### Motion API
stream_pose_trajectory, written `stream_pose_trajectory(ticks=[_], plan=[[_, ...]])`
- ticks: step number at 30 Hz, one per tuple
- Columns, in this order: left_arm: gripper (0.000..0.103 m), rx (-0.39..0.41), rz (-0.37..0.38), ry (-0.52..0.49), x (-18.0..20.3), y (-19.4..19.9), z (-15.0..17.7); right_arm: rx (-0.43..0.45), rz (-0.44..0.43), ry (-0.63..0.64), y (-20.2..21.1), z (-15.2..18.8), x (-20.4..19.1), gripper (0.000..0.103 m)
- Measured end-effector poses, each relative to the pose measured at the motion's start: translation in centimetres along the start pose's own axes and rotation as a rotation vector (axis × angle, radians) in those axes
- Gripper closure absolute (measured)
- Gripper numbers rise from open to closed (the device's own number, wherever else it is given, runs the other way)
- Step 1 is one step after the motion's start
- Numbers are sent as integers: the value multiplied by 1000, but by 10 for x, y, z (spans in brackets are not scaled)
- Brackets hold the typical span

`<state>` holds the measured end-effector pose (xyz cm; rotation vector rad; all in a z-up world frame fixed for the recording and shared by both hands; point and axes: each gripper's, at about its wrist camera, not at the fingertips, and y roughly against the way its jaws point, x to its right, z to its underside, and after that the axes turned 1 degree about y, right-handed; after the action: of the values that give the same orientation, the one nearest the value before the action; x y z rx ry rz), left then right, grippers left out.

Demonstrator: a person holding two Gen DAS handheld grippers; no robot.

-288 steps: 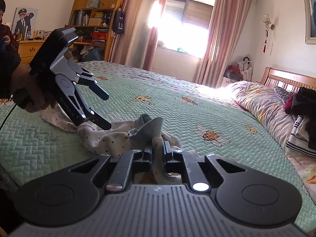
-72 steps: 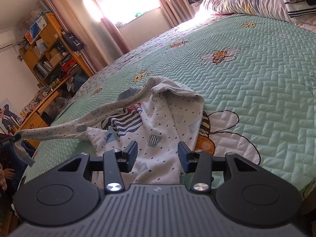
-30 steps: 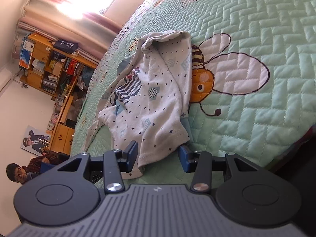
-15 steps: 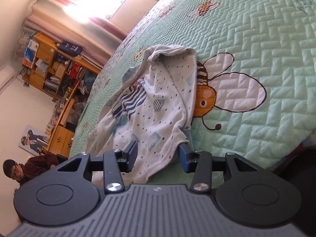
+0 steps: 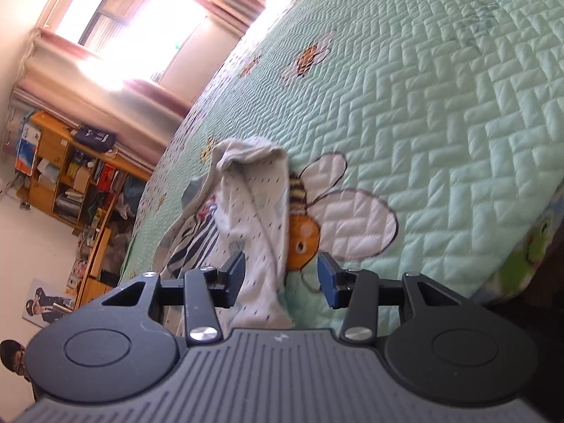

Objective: Fold clothes

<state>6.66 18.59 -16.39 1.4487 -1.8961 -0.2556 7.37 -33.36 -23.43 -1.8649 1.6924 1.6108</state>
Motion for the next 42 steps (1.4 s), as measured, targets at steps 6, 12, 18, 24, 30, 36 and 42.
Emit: stream_pose_trajectory(ticks=[6, 12, 18, 24, 30, 36, 42], plan=[[65, -83, 42, -62, 33, -24, 19, -42, -2, -71, -41, -15, 8, 55], [63, -109, 27, -82, 40, -33, 21, -20, 5, 30, -71, -4, -11, 56], [58, -97, 38, -93, 46, -35, 14, 7, 95, 366, -77, -23, -58, 100], [57, -93, 58, -86, 46, -39, 13, 346, 256, 814, -7, -110, -157, 100], [57, -94, 85, -69, 46, -44, 18, 373, 407, 981, 16, -130, -164, 68], [56, -80, 68, -104, 39, -35, 7, 174, 445, 808, -4, -71, -74, 31], [53, -22, 41, -125, 34, -32, -26, 186, 236, 634, -3, -70, -81, 30]])
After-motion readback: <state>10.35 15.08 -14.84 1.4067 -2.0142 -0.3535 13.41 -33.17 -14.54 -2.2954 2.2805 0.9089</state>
